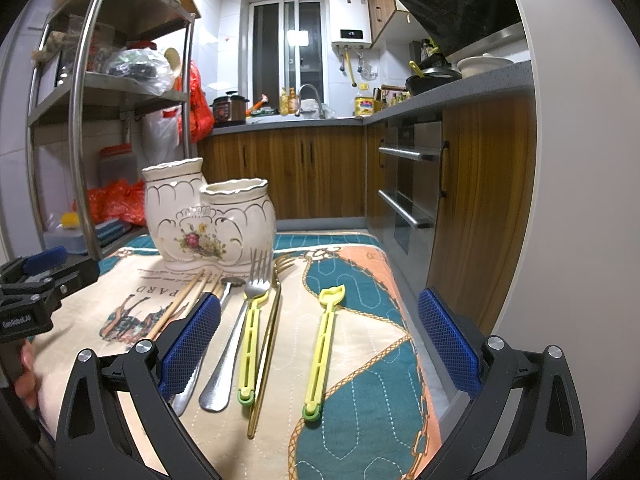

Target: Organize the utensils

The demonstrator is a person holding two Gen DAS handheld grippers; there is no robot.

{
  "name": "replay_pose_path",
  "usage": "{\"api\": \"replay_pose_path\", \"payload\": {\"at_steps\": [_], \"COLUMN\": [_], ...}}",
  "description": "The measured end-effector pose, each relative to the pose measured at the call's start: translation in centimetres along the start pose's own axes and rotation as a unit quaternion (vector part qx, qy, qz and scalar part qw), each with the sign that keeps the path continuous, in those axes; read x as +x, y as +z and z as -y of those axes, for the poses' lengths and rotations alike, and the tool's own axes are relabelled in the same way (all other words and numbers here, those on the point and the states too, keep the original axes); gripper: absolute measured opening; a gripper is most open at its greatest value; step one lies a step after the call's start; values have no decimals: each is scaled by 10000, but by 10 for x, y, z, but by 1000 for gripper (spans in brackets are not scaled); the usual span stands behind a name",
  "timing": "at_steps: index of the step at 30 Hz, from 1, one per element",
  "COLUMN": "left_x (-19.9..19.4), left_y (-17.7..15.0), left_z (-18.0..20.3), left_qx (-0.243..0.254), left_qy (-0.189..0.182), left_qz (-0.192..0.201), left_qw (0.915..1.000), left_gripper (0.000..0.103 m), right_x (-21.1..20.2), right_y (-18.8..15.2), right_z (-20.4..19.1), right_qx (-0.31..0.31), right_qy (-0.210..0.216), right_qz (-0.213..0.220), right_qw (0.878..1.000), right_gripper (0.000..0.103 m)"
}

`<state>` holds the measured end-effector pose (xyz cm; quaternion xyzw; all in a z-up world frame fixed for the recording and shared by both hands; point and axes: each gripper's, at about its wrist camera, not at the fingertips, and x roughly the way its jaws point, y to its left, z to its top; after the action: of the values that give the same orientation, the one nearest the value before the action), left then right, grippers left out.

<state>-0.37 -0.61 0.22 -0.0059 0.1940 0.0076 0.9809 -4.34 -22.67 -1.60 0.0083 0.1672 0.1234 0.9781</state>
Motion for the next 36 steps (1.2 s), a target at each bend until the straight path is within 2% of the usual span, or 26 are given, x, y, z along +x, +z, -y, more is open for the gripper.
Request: {"api": "replay_pose_path", "payload": {"at_steps": [11, 16, 22, 27, 30, 33, 36], "left_x": [4, 10, 23, 42, 47, 52, 57], "left_y": [0, 3, 22, 39, 41, 39, 33], "left_z": [-2, -6, -6, 1, 5, 9, 16], "left_qx": [-64, -117, 299, 787, 913, 988, 1129], "left_qy": [20, -35, -94, -90, -302, -280, -381], "left_qz": [-117, -337, -654, -1138, -1255, -1412, -1710], "left_qw": [9999, 9994, 9974, 9903, 9874, 9846, 9780], "left_gripper": [98, 98, 98, 98, 98, 98, 98], "right_x": [0, 4, 17, 33, 43, 52, 57], "right_y": [0, 1, 15, 34, 41, 41, 39], "right_z": [1, 4, 19, 25, 28, 28, 26], "right_qx": [32, 56, 330, 51, 22, -110, -238], "right_qy": [6, 33, 72, -184, -106, -36, 47], "right_qz": [-12, -146, -573, -907, -1264, -1551, -1762], "right_qw": [10000, 9999, 9978, 9957, 9919, 9878, 9841], "right_gripper": [98, 98, 98, 98, 98, 98, 98]}}
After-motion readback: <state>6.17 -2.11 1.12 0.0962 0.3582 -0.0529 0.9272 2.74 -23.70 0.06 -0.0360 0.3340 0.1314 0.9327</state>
